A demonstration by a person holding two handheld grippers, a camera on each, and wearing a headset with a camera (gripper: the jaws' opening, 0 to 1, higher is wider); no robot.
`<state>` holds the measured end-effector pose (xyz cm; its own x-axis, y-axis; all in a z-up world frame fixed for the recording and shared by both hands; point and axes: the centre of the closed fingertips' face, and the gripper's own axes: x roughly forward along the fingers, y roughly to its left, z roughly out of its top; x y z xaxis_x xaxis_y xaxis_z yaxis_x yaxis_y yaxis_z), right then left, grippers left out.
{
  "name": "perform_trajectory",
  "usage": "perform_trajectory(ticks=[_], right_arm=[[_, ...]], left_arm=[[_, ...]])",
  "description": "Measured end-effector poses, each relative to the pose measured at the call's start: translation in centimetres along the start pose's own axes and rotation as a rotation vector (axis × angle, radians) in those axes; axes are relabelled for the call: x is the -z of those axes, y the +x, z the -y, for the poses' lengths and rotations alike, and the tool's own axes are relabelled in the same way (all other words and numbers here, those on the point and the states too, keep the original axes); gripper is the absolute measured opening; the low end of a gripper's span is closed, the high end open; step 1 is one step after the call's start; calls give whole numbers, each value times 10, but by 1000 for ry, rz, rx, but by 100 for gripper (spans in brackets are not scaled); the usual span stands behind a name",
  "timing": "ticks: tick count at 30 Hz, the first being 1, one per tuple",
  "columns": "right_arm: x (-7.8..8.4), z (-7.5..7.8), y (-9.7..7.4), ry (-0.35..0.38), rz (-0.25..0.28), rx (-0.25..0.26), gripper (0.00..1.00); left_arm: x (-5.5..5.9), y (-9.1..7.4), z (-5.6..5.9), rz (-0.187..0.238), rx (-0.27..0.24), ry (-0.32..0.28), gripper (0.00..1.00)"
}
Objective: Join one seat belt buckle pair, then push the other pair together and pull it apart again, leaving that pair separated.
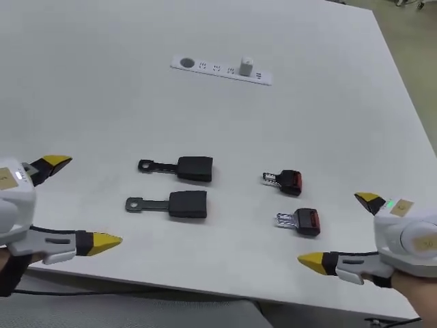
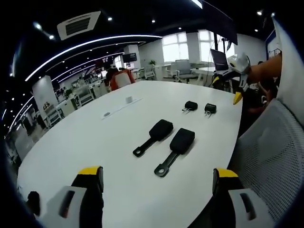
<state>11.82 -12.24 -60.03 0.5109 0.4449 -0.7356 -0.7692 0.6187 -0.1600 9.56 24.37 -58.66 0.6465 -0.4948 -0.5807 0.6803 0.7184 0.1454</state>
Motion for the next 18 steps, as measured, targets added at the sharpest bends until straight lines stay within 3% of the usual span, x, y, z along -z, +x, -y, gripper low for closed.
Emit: perform_trajectory(ticks=[7,10,18], right_arm=[[3,1,1,-1,-19,-10,100],[3,3,1,-10,-22,-13,98],[10,3,5,-67,-67,-49,89]], left_arm=[[1,3,0,-22,19,-7,96],[4,8,6,-63,47,19,93],[-5,23,16,-86,118,49,91]])
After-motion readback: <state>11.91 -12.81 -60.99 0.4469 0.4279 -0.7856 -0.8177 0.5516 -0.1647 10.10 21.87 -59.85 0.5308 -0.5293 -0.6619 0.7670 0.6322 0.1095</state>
